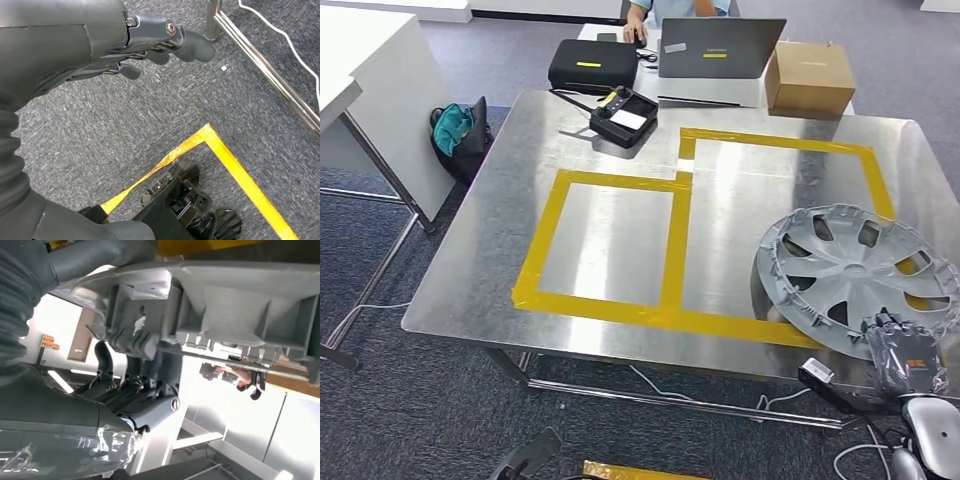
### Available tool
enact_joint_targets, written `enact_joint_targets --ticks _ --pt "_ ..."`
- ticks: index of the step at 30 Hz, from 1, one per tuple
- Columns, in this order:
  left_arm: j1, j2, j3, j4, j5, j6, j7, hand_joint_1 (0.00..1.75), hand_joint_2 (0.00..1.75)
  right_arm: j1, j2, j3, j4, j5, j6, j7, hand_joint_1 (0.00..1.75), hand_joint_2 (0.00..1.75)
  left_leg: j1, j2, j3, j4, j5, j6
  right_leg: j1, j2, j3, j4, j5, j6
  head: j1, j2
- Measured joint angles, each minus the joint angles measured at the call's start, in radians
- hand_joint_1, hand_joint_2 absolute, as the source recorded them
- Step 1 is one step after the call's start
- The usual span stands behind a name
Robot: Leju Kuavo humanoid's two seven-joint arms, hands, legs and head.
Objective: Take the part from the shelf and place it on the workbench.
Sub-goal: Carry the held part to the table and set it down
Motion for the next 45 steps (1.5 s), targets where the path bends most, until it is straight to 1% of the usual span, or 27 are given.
enact_joint_targets --ticks 1,4,7,11,16,21,26,28,31,32,34,35,38,39,41,45 --pt "0.0 0.0 0.0 0.0 0.001 0.001 0.001 0.0 0.0 0.0 0.0 0.002 0.002 0.001 -0.003 0.001 0.0 1.75 0.0 0.0 0.0 0.0 0.0 0.0 0.0 0.0 0.0 0.0 0.0 0.0 0.0 0.0" --pt "0.0 0.001 0.0 0.0 0.002 0.008 0.004 0.0 0.0 0.001 0.003 0.006 0.006 -0.006 -0.012 0.005 0.0 1.75 0.0 0.0 0.0 0.0 0.0 0.0 0.0 0.0 -0.001 0.0 0.0 0.0 0.0 0.0" --pt "0.0 0.001 0.0 0.0 0.006 0.02 0.01 0.0 0.0 0.003 0.014 0.002 0.005 -0.042 -0.04 0.005 0.0 1.75 0.0 0.0 -0.001 0.0 0.0 0.0 0.0 0.0 -0.001 0.0 0.0 0.0 0.0 0.0" --pt "0.0 0.002 0.0 0.0 0.008 0.032 0.014 0.0 0.0 0.01 0.046 -0.02 -0.008 -0.096 -0.083 -0.002 0.0 1.75 0.0 0.0 -0.002 0.0 0.0 0.0 0.0 0.0 -0.002 0.0 0.0 0.0 0.0 0.0" --pt "0.0 0.002 0.0 0.0 0.008 0.035 0.014 0.0 0.0 0.025 0.074 -0.052 -0.037 -0.111 -0.121 -0.006 0.0 1.75 0.0 0.0 -0.002 0.0 0.0 0.0 0.0 0.0 -0.002 0.0 0.0 0.0 0.0 0.0" --pt "0.0 0.002 -0.001 0.0 0.01 0.037 0.014 0.0 0.0 0.034 0.112 -0.084 -0.07 -0.167 -0.178 -0.048 0.0 1.75 0.0 0.0 -0.002 0.0 0.0 0.0 0.0 0.0 -0.002 0.0 0.0 0.0 0.0 0.0" --pt "0.0 0.002 -0.001 0.0 0.011 0.038 0.015 0.0 0.0 0.035 0.145 -0.099 -0.093 -0.202 -0.194 -0.065 0.0 1.75 0.0 0.0 -0.002 0.0 0.0 0.0 0.0 0.0 -0.003 0.0 0.0 0.0 0.0 0.0" --pt "0.0 0.002 -0.002 0.0 0.011 0.041 0.017 0.0 0.0 0.035 0.16 -0.109 -0.096 -0.226 -0.185 -0.062 0.0 1.75 0.0 0.0 -0.003 0.0 0.0 0.0 0.0 0.0 -0.003 0.0 0.0 0.0 0.0 0.0" --pt "0.001 0.002 -0.002 0.0 0.013 0.047 0.018 0.0 0.0 0.034 0.176 -0.124 -0.096 -0.287 -0.125 -0.055 0.0 0.44 0.0 0.0 -0.003 0.0 0.0 0.0 0.0 0.0 -0.003 0.0 0.0 0.0 0.0 0.0" --pt "0.001 0.002 -0.002 0.0 0.014 0.047 0.018 0.0 0.0 0.034 0.18 -0.127 -0.096 -0.301 -0.11 -0.054 0.0 0.44 0.0 0.0 -0.003 0.0 0.0 0.0 0.0 0.0 -0.003 0.0 0.0 0.0 0.0 0.0" --pt "0.002 0.003 -0.002 0.0 0.017 0.047 0.018 0.0 0.0 0.032 0.184 -0.133 -0.096 -0.325 -0.072 -0.049 0.0 1.31 0.0 0.0 -0.003 0.0 0.0 0.0 0.0 0.0 -0.003 0.0 0.0 0.0 0.0 0.0" --pt "0.002 0.003 -0.001 0.0 0.019 0.047 0.018 0.0 0.0 0.03 0.185 -0.134 -0.095 -0.348 -0.036 -0.044 0.0 1.75 0.0 0.0 -0.003 0.0 0.0 0.0 0.0 0.0 -0.003 0.0 0.0 0.0 0.0 0.0" --pt "0.003 0.006 -0.001 0.0 0.032 0.047 0.016 0.0 0.0 0.022 0.185 -0.133 -0.087 -0.452 0.109 -0.024 0.0 1.75 0.0 0.0 -0.004 0.0 0.0 0.0 0.0 0.0 -0.003 0.0 0.0 0.0 0.0 0.0" --pt "0.004 0.007 -0.001 0.0 0.035 0.047 0.015 0.0 0.0 0.017 0.185 -0.132 -0.084 -0.479 0.14 -0.02 0.0 1.75 0.0 0.0 -0.004 0.0 0.0 0.0 0.0 0.0 -0.003 0.0 0.0 0.0 0.0 0.0" --pt "0.005 0.009 0.0 0.0 0.039 0.045 0.014 0.0 0.0 0.007 0.185 -0.131 -0.079 -0.503 0.166 -0.018 0.0 1.75 0.0 0.0 -0.004 0.0 0.0 0.0 0.0 0.0 -0.003 0.0 0.0 0.0 0.0 0.0" --pt "0.008 0.012 0.0 0.0 0.039 0.045 0.014 0.0 0.0 -0.008 0.184 -0.13 -0.07 -0.512 0.176 -0.014 0.0 1.75 0.0 0.0 -0.004 0.0 0.0 0.0 0.0 0.0 -0.003 0.0 0.0 0.0 0.0 0.0"
